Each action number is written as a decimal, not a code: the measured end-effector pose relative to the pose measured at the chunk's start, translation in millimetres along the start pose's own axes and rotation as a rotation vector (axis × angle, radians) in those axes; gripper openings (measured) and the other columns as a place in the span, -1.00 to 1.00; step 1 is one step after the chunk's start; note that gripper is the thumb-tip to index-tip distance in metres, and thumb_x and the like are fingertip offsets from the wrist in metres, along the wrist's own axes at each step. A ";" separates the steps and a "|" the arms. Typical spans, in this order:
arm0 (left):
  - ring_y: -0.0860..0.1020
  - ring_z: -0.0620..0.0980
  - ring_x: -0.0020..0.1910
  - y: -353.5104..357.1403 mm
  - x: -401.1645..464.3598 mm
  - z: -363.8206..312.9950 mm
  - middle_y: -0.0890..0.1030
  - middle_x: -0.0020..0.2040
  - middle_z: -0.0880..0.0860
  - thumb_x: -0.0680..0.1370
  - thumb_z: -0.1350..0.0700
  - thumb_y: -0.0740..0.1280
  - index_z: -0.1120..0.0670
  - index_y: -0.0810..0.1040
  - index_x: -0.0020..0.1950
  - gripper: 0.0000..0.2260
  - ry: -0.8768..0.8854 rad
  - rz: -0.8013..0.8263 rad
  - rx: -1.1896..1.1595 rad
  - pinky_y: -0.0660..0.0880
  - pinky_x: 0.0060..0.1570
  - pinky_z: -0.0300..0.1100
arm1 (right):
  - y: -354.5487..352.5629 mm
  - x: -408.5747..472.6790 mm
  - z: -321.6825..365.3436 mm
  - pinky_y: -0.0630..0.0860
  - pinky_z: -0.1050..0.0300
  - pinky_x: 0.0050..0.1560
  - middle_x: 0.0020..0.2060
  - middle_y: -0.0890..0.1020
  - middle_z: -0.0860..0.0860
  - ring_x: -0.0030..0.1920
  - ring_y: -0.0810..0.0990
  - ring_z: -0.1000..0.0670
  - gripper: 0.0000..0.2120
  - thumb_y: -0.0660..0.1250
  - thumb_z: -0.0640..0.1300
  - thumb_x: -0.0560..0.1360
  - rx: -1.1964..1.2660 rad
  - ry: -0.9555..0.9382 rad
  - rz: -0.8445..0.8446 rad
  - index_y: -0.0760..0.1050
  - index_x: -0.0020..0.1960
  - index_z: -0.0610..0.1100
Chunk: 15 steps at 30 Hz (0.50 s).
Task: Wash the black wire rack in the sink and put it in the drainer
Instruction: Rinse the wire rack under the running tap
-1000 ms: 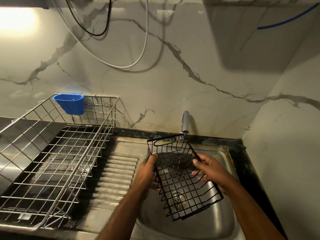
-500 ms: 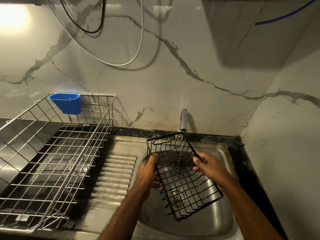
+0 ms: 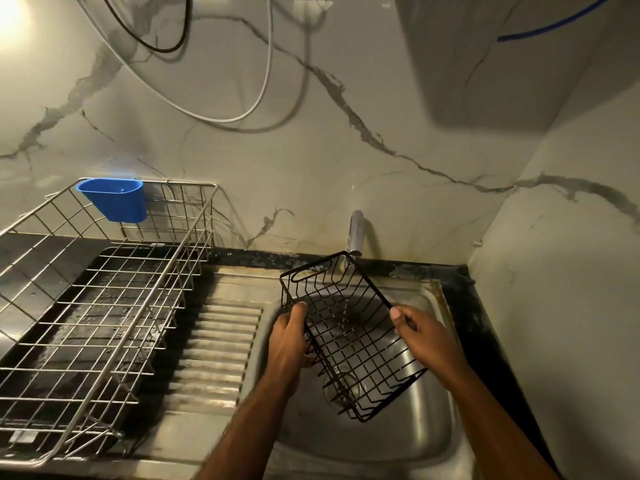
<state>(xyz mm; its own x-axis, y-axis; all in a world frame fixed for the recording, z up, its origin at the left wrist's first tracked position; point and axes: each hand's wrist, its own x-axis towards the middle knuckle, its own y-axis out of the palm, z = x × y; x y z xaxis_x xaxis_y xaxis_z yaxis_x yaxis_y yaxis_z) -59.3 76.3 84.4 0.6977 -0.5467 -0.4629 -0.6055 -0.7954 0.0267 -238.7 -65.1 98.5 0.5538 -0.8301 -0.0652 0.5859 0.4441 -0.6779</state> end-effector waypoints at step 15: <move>0.65 0.21 0.05 12.0 -7.2 0.8 0.64 0.08 0.08 0.66 -0.13 0.19 0.01 0.52 0.23 -0.71 0.060 0.000 -0.015 0.61 -0.05 0.10 | 1.1 -12.5 -25.5 0.46 0.31 -0.12 -0.11 0.66 0.11 -0.07 0.60 0.19 -0.80 0.22 0.12 0.62 0.086 -0.004 -0.043 0.57 0.15 0.13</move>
<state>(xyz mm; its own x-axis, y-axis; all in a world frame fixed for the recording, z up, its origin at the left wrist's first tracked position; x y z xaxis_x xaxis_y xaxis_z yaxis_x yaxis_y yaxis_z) -71.9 70.9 87.3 0.7200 -0.5608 -0.4088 -0.5996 -0.7993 0.0404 -260.1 -62.8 79.9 0.5292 -0.8478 -0.0345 0.6576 0.4354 -0.6148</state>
